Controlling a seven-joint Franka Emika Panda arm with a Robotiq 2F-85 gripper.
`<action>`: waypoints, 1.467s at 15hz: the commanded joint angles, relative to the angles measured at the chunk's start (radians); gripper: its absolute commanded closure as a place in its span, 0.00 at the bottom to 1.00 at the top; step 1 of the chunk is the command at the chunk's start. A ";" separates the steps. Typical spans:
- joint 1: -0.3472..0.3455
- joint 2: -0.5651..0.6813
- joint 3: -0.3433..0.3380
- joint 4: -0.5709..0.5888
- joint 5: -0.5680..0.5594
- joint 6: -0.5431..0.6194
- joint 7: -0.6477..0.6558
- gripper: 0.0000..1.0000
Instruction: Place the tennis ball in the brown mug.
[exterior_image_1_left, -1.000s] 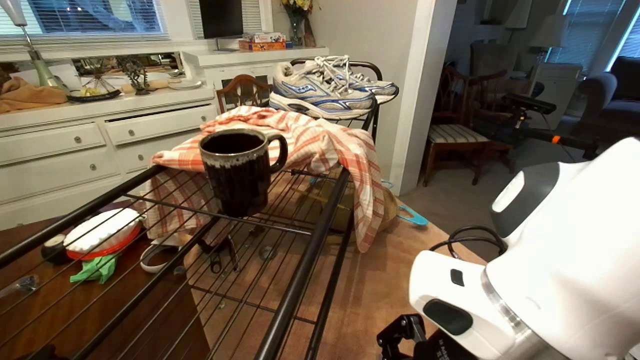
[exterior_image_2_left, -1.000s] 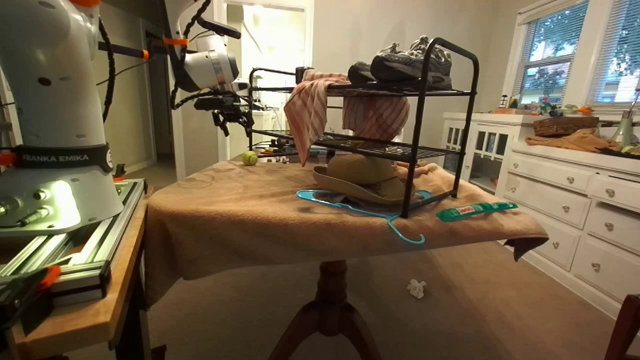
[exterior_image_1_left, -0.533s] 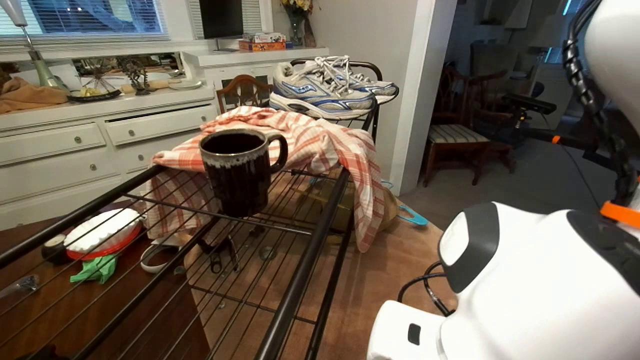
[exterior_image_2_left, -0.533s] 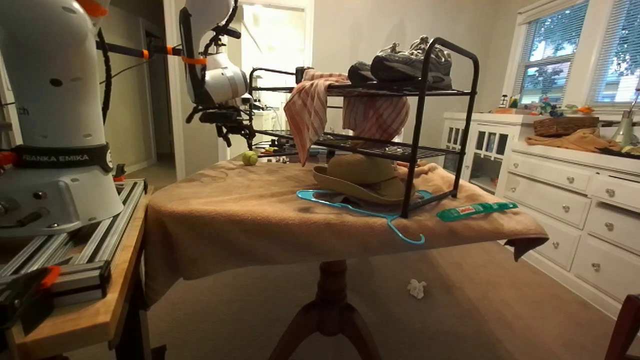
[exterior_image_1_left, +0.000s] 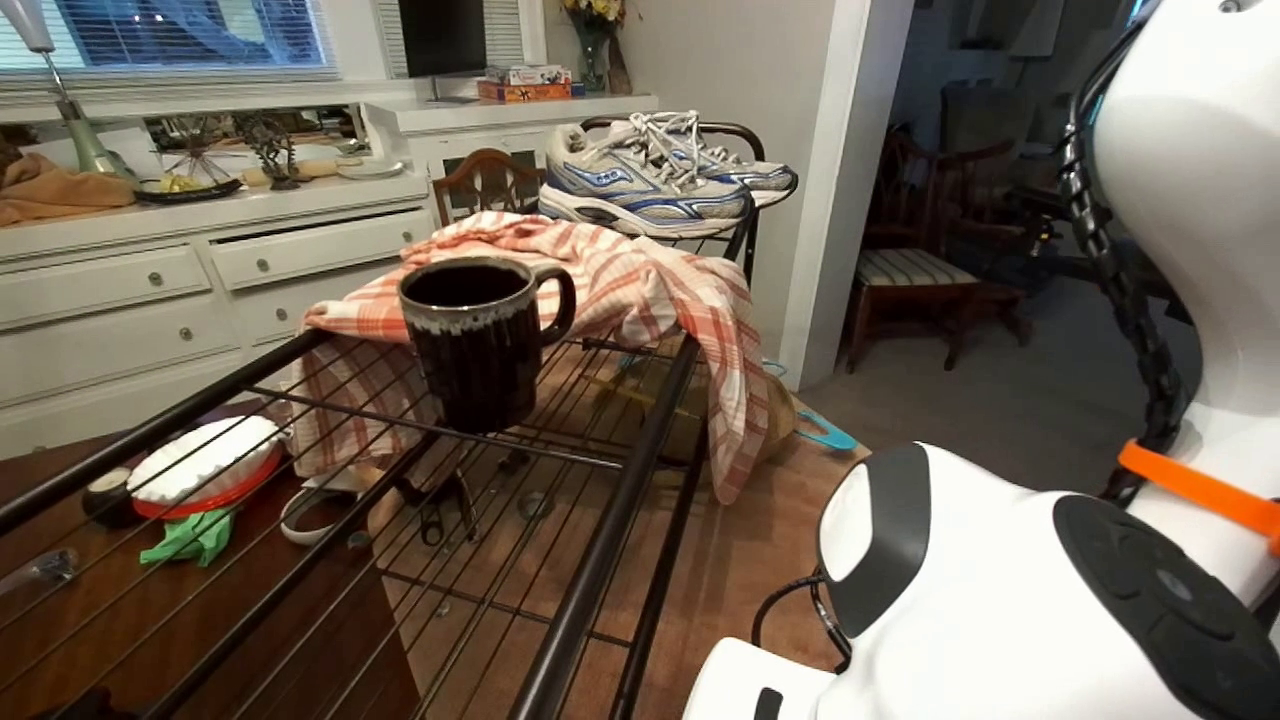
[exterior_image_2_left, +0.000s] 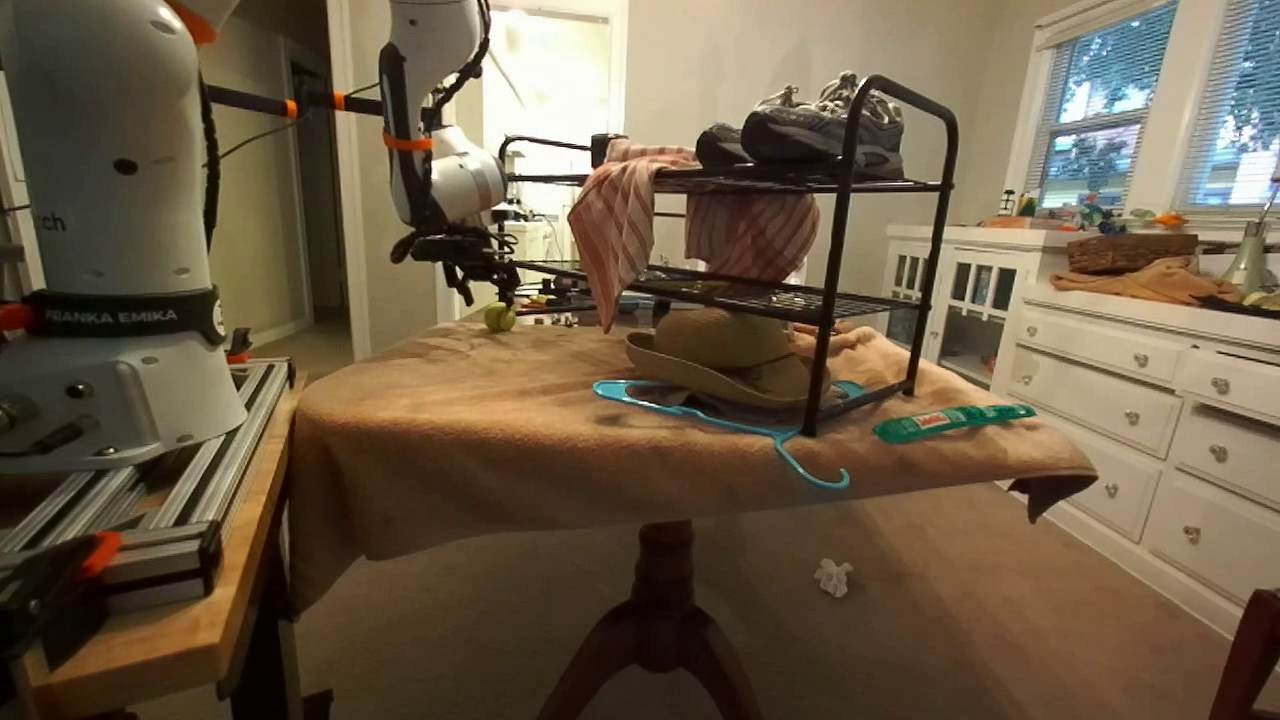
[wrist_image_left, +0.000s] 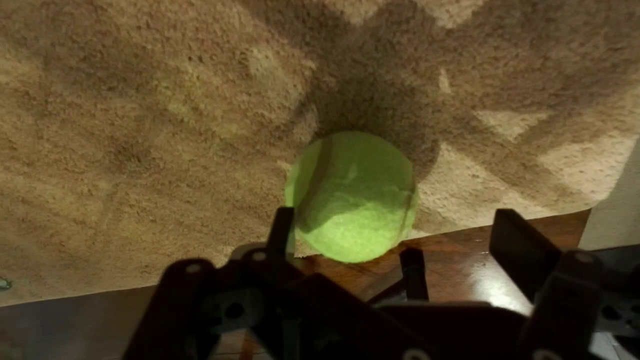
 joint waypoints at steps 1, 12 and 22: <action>0.046 0.027 -0.038 0.040 -0.053 -0.026 0.066 0.00; 0.100 0.059 -0.103 0.071 -0.055 -0.028 0.109 0.00; 0.144 0.072 -0.150 0.088 -0.056 -0.021 0.141 0.58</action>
